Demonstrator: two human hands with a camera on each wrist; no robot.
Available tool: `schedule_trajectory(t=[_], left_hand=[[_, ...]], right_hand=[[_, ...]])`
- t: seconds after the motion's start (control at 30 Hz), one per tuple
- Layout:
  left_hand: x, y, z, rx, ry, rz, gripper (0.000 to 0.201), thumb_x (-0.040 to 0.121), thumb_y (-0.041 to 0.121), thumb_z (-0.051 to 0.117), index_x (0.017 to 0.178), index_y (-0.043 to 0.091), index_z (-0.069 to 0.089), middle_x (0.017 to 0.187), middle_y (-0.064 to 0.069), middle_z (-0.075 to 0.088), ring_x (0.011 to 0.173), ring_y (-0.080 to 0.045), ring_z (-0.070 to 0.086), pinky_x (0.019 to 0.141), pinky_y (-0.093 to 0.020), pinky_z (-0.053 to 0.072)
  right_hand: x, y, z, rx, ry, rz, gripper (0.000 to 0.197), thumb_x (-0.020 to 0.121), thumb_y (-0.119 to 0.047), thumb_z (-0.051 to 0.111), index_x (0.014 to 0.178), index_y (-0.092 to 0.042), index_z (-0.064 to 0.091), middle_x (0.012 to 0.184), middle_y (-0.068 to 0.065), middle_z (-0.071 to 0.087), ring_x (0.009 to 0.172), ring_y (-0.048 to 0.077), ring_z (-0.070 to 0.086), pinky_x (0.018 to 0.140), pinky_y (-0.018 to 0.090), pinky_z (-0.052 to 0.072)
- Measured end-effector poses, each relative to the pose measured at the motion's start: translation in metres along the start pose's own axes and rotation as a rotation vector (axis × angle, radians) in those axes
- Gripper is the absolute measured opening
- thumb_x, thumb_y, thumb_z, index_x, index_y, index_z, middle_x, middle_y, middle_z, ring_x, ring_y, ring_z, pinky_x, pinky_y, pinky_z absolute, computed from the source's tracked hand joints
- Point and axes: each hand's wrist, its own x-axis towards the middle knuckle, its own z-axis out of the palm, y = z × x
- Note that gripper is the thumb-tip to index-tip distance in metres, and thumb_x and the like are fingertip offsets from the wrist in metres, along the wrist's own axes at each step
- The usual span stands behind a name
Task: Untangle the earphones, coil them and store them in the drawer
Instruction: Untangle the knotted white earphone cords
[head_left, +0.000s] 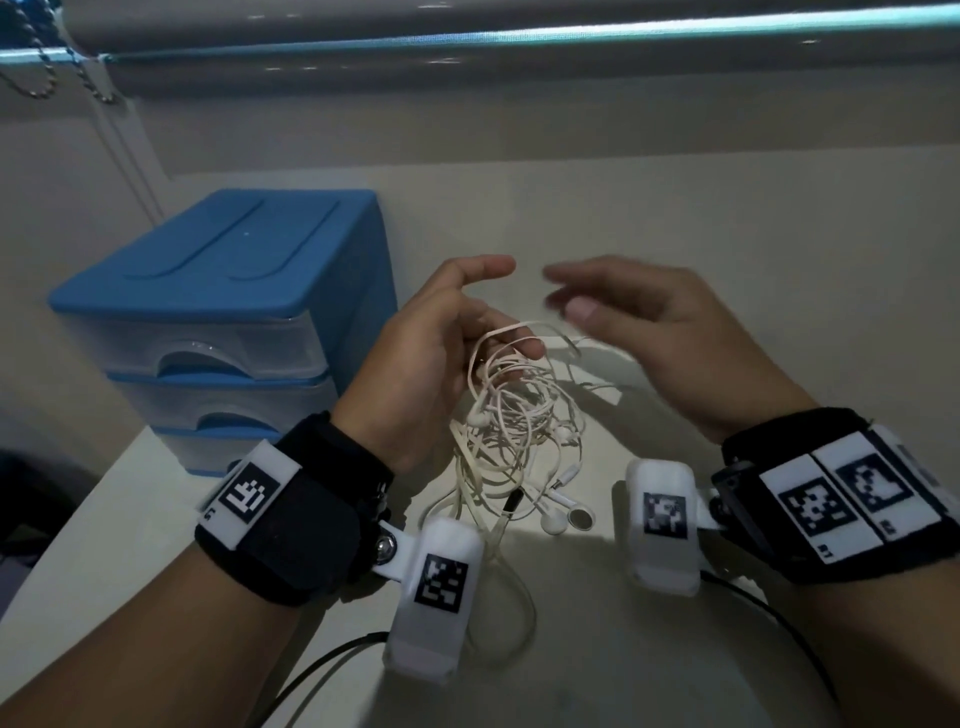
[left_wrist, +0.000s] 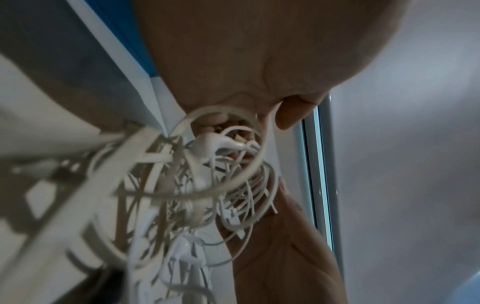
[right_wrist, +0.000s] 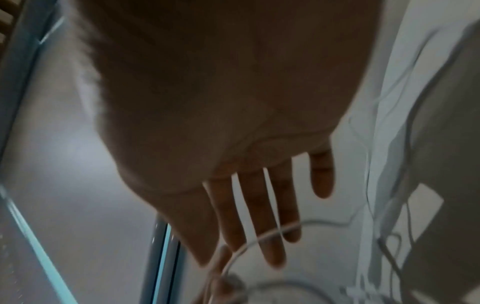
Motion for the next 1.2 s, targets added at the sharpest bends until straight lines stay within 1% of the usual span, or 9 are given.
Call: schedule_trajectory(t=[0.1, 0.2, 0.4, 0.5, 0.63, 0.73, 0.83, 0.97, 1.2], left_hand=[[0.0, -0.001, 0.001, 0.021, -0.011, -0.01, 0.044, 0.095, 0.009, 0.039, 0.134, 0.018, 0.056, 0.089, -0.019, 0.069, 0.078, -0.024, 0.067, 0.072, -0.037, 0.054], [0.004, -0.004, -0.004, 0.117, 0.003, 0.009, 0.05, 0.082, 0.009, 0.055, 0.131, 0.021, 0.058, 0.095, -0.02, 0.072, 0.082, -0.026, 0.068, 0.077, -0.039, 0.052], [0.006, -0.007, -0.004, 0.316, 0.0, 0.048, 0.025, 0.096, 0.002, 0.062, 0.117, 0.01, 0.071, 0.096, -0.012, 0.078, 0.084, -0.015, 0.072, 0.07, -0.021, 0.054], [0.004, -0.006, -0.005, 0.371, 0.025, 0.073, 0.017, 0.096, 0.007, 0.064, 0.108, 0.008, 0.075, 0.098, -0.009, 0.078, 0.085, -0.01, 0.072, 0.073, -0.017, 0.053], [0.007, -0.007, -0.008, 0.459, 0.066, 0.076, 0.013, 0.096, 0.017, 0.067, 0.096, 0.016, 0.079, 0.092, 0.001, 0.077, 0.087, -0.011, 0.068, 0.081, -0.026, 0.053], [0.009, -0.01, -0.01, 0.438, 0.106, 0.074, 0.011, 0.094, 0.019, 0.07, 0.091, 0.017, 0.08, 0.089, -0.011, 0.074, 0.083, -0.023, 0.066, 0.083, -0.041, 0.056], [0.008, -0.01, -0.01, 0.455, 0.109, 0.087, 0.011, 0.095, 0.018, 0.068, 0.095, 0.013, 0.079, 0.084, -0.007, 0.07, 0.074, -0.012, 0.061, 0.072, -0.026, 0.053], [0.009, -0.01, -0.012, 0.47, 0.116, 0.102, 0.011, 0.095, 0.017, 0.067, 0.096, 0.011, 0.077, 0.076, 0.001, 0.067, 0.065, -0.005, 0.055, 0.061, -0.017, 0.045], [0.01, -0.012, -0.013, 0.445, 0.154, 0.078, 0.01, 0.095, 0.015, 0.067, 0.093, 0.009, 0.076, 0.078, -0.004, 0.068, 0.065, -0.007, 0.057, 0.06, -0.018, 0.046]], right_hand=[[-0.001, 0.002, 0.01, 0.02, -0.129, -0.007, 0.021, 0.097, -0.014, 0.066, 0.116, -0.015, 0.074, 0.1, 0.006, 0.078, 0.099, 0.017, 0.073, 0.096, 0.034, 0.055], [0.001, 0.003, 0.007, 0.016, -0.007, -0.042, 0.01, 0.095, -0.011, 0.068, 0.095, -0.009, 0.078, 0.085, 0.011, 0.076, 0.078, 0.016, 0.07, 0.081, 0.034, 0.054], [0.003, 0.004, 0.004, 0.063, 0.153, -0.047, 0.012, 0.096, -0.014, 0.068, 0.089, -0.008, 0.075, 0.068, 0.006, 0.071, 0.067, 0.013, 0.066, 0.07, 0.021, 0.047], [0.004, 0.004, 0.004, 0.083, 0.183, -0.057, 0.012, 0.097, -0.013, 0.066, 0.09, -0.006, 0.074, 0.067, 0.004, 0.069, 0.064, 0.009, 0.064, 0.066, 0.015, 0.045], [0.005, 0.006, 0.003, 0.1, 0.237, -0.06, 0.012, 0.097, -0.014, 0.067, 0.089, -0.006, 0.073, 0.072, 0.005, 0.069, 0.067, 0.009, 0.063, 0.065, 0.014, 0.045], [0.006, 0.007, 0.005, 0.092, 0.245, -0.045, 0.005, 0.094, -0.013, 0.07, 0.092, -0.013, 0.075, 0.085, 0.004, 0.073, 0.08, 0.012, 0.065, 0.076, 0.019, 0.05], [0.006, 0.007, 0.0, 0.091, 0.313, -0.004, 0.017, 0.087, -0.002, 0.067, 0.088, -0.018, 0.072, 0.084, -0.002, 0.068, 0.076, 0.01, 0.06, 0.071, 0.017, 0.048], [0.001, 0.001, -0.002, 0.145, 0.16, 0.064, 0.019, 0.078, 0.007, 0.055, 0.074, -0.001, 0.072, 0.062, 0.013, 0.062, 0.051, 0.015, 0.051, 0.05, 0.018, 0.04], [0.0, 0.005, 0.002, 0.025, -0.124, 0.282, 0.026, 0.09, 0.006, 0.056, 0.085, -0.004, 0.079, 0.064, 0.015, 0.071, 0.053, 0.015, 0.063, 0.055, 0.027, 0.042]])
